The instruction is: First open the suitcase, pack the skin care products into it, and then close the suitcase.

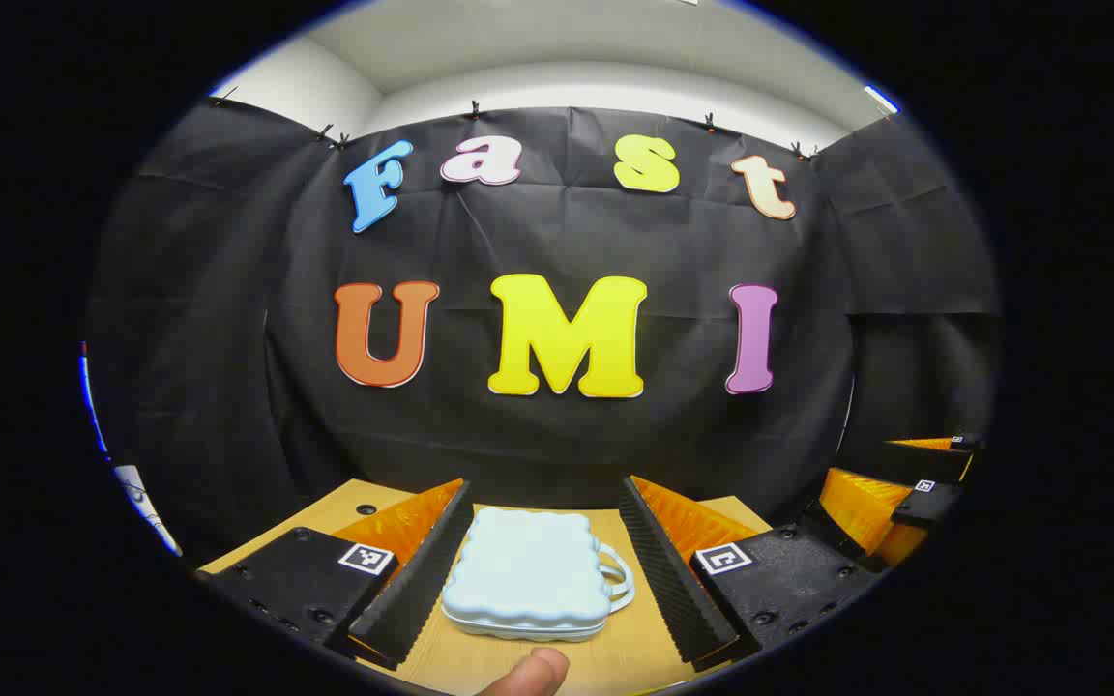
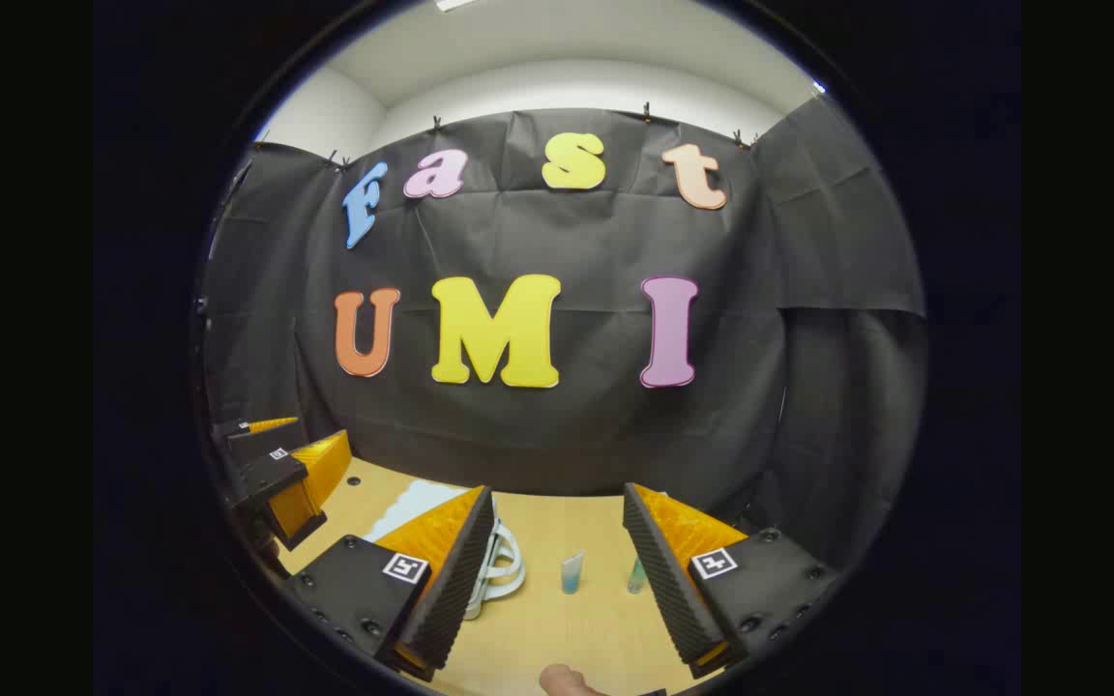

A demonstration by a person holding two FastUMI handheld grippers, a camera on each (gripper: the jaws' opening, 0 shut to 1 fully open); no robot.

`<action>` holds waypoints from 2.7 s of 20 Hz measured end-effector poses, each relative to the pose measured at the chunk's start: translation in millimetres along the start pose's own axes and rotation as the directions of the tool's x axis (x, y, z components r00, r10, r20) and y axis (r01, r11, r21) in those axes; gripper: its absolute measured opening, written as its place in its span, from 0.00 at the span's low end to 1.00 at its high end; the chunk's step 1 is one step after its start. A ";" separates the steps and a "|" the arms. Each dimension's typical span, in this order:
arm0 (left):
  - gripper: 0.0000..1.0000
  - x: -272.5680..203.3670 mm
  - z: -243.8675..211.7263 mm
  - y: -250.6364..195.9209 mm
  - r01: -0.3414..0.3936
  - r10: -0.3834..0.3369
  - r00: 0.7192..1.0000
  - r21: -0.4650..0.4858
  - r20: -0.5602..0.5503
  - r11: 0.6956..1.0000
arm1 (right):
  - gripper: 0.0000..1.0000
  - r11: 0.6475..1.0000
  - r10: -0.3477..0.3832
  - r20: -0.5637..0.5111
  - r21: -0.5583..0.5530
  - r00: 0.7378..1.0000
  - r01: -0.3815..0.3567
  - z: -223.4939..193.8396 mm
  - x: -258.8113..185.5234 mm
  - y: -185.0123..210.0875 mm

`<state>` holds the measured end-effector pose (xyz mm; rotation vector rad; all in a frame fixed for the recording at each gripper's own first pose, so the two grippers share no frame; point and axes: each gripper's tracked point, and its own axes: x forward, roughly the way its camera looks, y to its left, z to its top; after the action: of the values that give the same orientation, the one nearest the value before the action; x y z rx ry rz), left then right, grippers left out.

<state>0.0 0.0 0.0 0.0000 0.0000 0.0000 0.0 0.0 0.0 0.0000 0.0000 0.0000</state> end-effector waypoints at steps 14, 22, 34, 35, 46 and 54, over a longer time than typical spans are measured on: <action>0.97 37.8 -24.6 -31.8 0.033 -0.033 0.997 -0.007 -0.072 0.999 | 0.78 0.999 -0.040 0.009 -0.007 0.999 0.040 -3.6 39.0 -44.8; 0.97 55.2 -33.6 -49.1 0.047 -0.047 0.995 -0.003 -0.084 0.999 | 0.80 0.999 -0.048 0.010 -0.019 0.999 0.048 -3.2 50.0 -59.5; 0.99 92.4 -122.5 -53.5 0.017 0.027 0.995 0.429 -0.097 0.903 | 0.78 0.988 -0.156 -0.002 -0.019 0.988 0.156 -21.7 67.8 -148.7; 0.99 95.7 -135.3 -53.9 0.019 0.037 0.994 0.500 -0.102 0.866 | 0.80 0.986 -0.166 -0.007 -0.019 0.986 0.166 -26.9 69.0 -157.9; 0.97 126.9 -251.5 -88.5 0.133 0.064 0.986 0.960 -0.153 0.246 | 0.79 0.982 -0.181 -0.101 0.029 0.978 0.185 -91.6 90.4 -226.7; 0.75 155.6 -299.0 -84.4 0.245 0.169 0.957 0.969 -0.236 -0.038 | 0.80 0.986 -0.159 -0.144 0.034 0.977 0.165 -117.3 97.1 -259.0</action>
<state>155.6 -84.4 -299.0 1.6166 0.3234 -0.0629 97.1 -259.0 -117.3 0.0462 0.1416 -0.1632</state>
